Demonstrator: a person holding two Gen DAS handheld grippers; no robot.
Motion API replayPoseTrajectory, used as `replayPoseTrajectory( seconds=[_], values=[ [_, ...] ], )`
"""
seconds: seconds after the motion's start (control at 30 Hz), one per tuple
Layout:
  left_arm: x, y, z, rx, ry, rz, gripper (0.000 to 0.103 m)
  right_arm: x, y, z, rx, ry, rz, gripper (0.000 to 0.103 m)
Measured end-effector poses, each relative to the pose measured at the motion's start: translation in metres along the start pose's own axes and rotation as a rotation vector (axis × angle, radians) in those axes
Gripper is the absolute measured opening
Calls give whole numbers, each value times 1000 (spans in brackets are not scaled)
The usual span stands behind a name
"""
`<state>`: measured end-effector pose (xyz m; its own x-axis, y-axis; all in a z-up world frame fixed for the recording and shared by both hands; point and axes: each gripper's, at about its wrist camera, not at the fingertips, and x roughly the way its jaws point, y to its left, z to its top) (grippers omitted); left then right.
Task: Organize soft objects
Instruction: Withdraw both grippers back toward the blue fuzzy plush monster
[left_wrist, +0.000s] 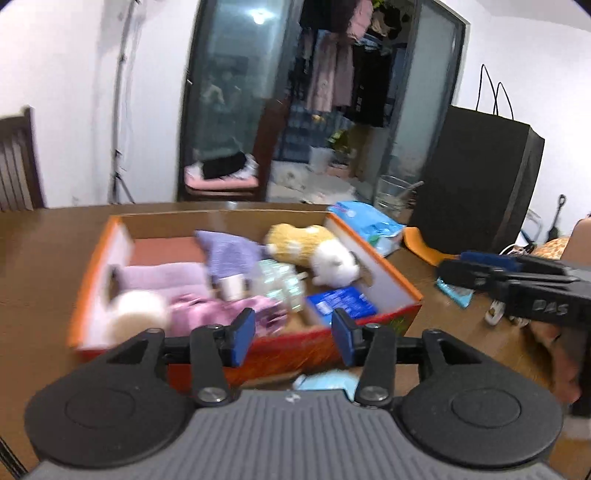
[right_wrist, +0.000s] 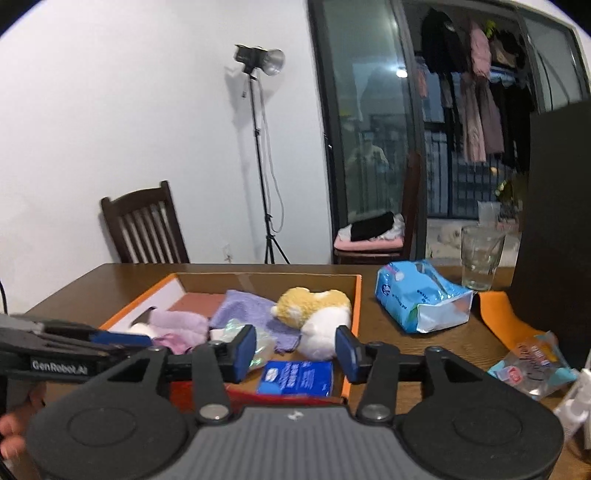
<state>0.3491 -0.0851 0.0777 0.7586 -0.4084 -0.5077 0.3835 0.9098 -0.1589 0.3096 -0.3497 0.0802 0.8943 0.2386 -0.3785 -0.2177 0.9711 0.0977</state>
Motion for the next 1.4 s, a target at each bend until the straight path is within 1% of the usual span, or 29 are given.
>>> replayPoseTrajectory(
  seconds=[0.03, 0.1, 0.17, 0.23, 0.33, 0.37, 0.43, 0.53, 0.6, 0.7, 0.73, 0.83, 0.9, 0.97, 1.1, 1.27, 1.33, 1.4],
  values=[
    [-13, 1, -6, -1, -10, 11, 50, -12, 5, -4, -14, -4, 2, 56],
    [-41, 5, -19, -7, -32, 35, 53, -31, 13, -13, -31, 1, 9, 57],
    [-64, 5, -33, -5, -56, 64, 60, -50, 23, -26, -45, 17, 23, 59],
    [-85, 5, -50, -17, -75, 94, 63, -67, 34, -43, -56, 32, 36, 61],
    [-109, -2, -78, -33, -80, 116, 66, -89, 47, -68, -42, 52, 51, 63],
    [-115, -4, -85, -34, -77, 117, 68, -96, 51, -75, -34, 59, 56, 63],
    [-126, -11, -103, -36, -67, 128, 69, -105, 59, -89, -14, 83, 60, 63],
    [-145, -18, -127, -33, -67, 118, 76, -123, 71, -107, -6, 89, 75, 64],
    [-155, -23, -140, -30, -66, 121, 77, -132, 79, -117, -1, 89, 75, 64],
    [-171, -26, -156, -19, -75, 144, 79, -146, 90, -129, 4, 83, 70, 64],
    [-176, -27, -159, -21, -82, 144, 81, -152, 93, -132, 5, 77, 69, 64],
    [-187, -26, -165, -29, -99, 144, 82, -164, 98, -135, 9, 60, 66, 65],
    [-190, -26, -166, -33, -104, 143, 82, -170, 98, -135, 11, 47, 60, 66],
    [-189, -26, -166, -33, -103, 141, 82, -172, 98, -134, 11, 36, 54, 70],
    [-179, -24, -168, -47, -75, 138, 82, -163, 94, -138, 33, 47, 44, 70],
    [-152, -17, -165, -81, -33, 122, 81, -138, 84, -144, 83, 74, 49, 70],
    [-138, -13, -159, -92, -14, 117, 79, -123, 78, -143, 107, 90, 50, 70],
    [-121, -8, -148, -114, 1, 93, 77, -105, 71, -139, 126, 104, 56, 70]
  ],
)
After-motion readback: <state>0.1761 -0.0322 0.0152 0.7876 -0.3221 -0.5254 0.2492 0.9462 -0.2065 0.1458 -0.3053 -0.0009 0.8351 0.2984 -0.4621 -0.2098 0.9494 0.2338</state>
